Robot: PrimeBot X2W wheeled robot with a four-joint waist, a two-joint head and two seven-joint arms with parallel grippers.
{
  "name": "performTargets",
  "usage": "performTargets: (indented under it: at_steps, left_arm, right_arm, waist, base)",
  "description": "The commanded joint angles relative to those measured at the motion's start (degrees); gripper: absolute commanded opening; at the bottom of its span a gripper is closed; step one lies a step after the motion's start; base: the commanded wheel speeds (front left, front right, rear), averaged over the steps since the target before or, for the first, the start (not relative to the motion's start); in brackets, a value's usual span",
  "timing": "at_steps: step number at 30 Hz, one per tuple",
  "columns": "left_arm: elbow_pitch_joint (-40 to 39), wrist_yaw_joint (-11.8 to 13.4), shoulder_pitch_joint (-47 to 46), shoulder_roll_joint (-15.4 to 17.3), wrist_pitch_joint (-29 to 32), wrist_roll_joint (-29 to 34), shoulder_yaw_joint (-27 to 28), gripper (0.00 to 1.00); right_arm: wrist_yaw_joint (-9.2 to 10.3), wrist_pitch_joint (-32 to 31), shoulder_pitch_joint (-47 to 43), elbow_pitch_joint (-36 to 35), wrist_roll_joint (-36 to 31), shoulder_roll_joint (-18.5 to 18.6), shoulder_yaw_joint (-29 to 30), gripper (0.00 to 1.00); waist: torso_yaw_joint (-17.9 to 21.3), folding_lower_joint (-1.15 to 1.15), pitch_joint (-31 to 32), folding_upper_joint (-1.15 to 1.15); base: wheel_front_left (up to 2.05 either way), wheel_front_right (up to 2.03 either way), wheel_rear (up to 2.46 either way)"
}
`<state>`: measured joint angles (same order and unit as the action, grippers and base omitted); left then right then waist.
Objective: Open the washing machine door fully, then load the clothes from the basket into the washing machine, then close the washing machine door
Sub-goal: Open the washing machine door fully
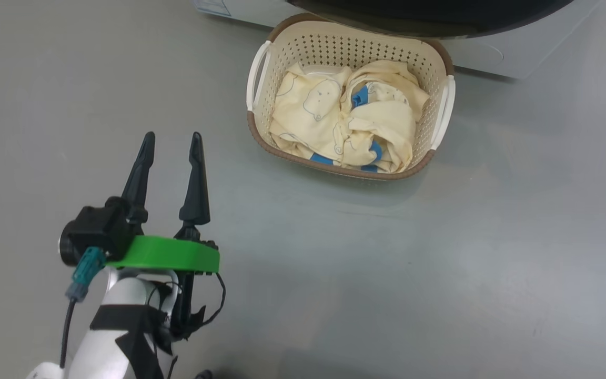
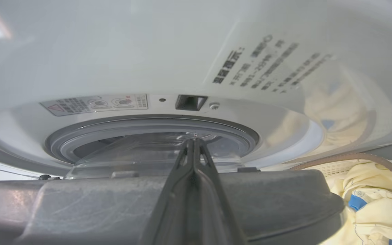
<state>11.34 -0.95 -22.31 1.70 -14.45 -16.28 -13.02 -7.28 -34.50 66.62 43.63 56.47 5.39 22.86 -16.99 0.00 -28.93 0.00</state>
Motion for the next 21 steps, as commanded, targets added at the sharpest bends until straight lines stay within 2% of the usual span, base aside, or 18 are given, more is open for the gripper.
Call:
performTargets:
  at_steps: [1,7,21]
  left_arm:
    - [-1.85,0.20,-0.19,1.18,-0.55,0.46,2.03,1.00]
    - [-1.66,-0.05,0.27,1.18,-0.55,0.84,2.32,1.00]
    - [-1.21,-0.79,1.61,1.18,-0.55,2.17,2.65,1.00]
  right_arm:
    - [-0.21,-1.51,0.80,-1.72,0.59,-2.51,-2.00,0.00]
    - [-0.21,-3.50,-1.44,-1.90,0.53,-2.51,-1.83,0.00]
    - [-0.21,-8.00,-7.91,-7.67,4.57,-2.51,-5.39,0.00]
  waist:
    - [0.17,0.00,0.32,0.00]
    - [0.59,0.00,1.62,0.00]
    - [1.13,0.00,4.77,0.00]
  base:
    - [0.00,0.00,0.00]
    - [0.00,0.00,0.00]
    - [0.00,0.00,0.00]
